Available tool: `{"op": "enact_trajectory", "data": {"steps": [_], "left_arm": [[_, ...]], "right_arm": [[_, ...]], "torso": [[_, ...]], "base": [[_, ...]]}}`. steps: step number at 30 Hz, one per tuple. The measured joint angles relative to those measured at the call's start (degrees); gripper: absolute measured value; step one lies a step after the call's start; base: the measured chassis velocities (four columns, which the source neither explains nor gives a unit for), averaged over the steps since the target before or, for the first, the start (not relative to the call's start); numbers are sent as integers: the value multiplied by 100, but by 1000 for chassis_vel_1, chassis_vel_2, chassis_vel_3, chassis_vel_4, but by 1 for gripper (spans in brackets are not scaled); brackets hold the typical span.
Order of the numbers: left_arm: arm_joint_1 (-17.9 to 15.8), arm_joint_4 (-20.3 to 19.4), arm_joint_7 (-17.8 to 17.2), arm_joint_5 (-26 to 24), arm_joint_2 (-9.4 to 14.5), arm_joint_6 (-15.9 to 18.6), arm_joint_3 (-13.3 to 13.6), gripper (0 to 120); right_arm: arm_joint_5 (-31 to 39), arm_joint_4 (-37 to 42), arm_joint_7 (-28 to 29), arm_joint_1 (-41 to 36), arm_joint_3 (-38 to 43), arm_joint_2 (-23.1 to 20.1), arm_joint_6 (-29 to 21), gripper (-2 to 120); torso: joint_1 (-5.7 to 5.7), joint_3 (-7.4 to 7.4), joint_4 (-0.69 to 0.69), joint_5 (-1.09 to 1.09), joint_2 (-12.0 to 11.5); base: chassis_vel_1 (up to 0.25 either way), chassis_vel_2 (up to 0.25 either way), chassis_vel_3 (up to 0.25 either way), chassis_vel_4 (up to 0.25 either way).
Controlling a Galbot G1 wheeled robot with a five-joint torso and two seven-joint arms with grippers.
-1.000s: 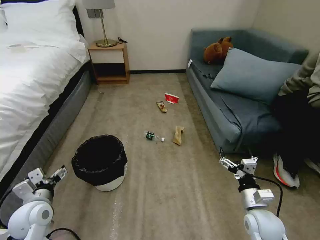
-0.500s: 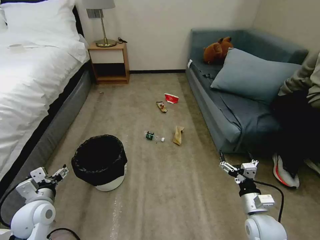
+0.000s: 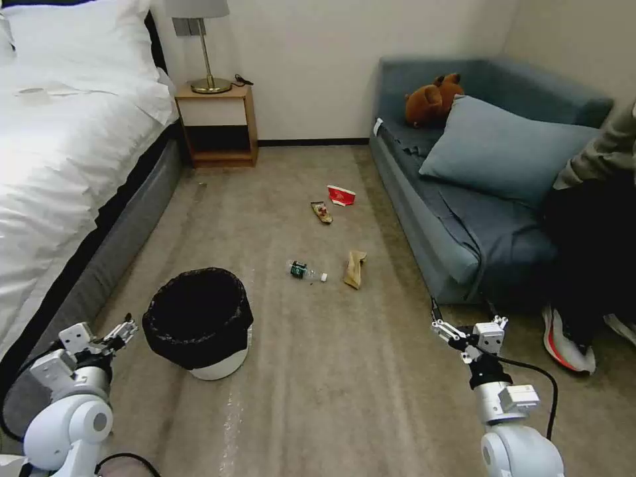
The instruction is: Pick up the trash bin, then pick up the garbage on the floor and place it into the trash bin.
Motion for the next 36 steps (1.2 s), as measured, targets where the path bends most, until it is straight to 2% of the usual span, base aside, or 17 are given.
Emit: {"op": "enact_trajectory", "data": {"steps": [7, 9, 12, 15, 18, 23, 36], "left_arm": [[-103, 230, 82, -104, -14, 12, 10, 97], [-309, 574, 141, -305, 11, 7, 17, 94], [-433, 776, 144, -577, 18, -21, 45, 90], [-501, 884, 208, -734, -19, -78, 52, 88], [-658, 909, 313, -801, -61, -126, 112, 91], [-747, 887, 400, -787, -75, -122, 193, 94], [-970, 1387, 482, -602, 8, 25, 265, 93]], "right_arm": [[-12, -94, -69, 16, -53, -17, 58, 100], [-29, -153, -108, 45, -120, -27, 95, 100], [-63, -194, -132, 54, -229, -31, 119, 100], [-94, -237, -171, 84, -352, -56, 137, 100], [-133, -260, -192, 49, -365, -60, 165, 100], [-153, -262, -204, 7, -314, -61, 188, 100], [-216, -343, -259, -1, -330, -26, 301, 100]], "torso": [[0, 0, 1, 0, 0], [0, 0, 1, 0, 0], [0, 0, -2, -1, 0], [0, 0, 4, 0, 0], [0, 0, 1, 1, 0], [0, 0, 0, 0, 0], [0, 0, 1, 0, 0]], "base": [[0, 0, 0, 0], [0, 0, 0, 0], [0, 0, 0, 0], [0, 0, 0, 0], [0, 0, 0, 0], [0, 0, 0, 0], [0, 0, 0, 0]]}}
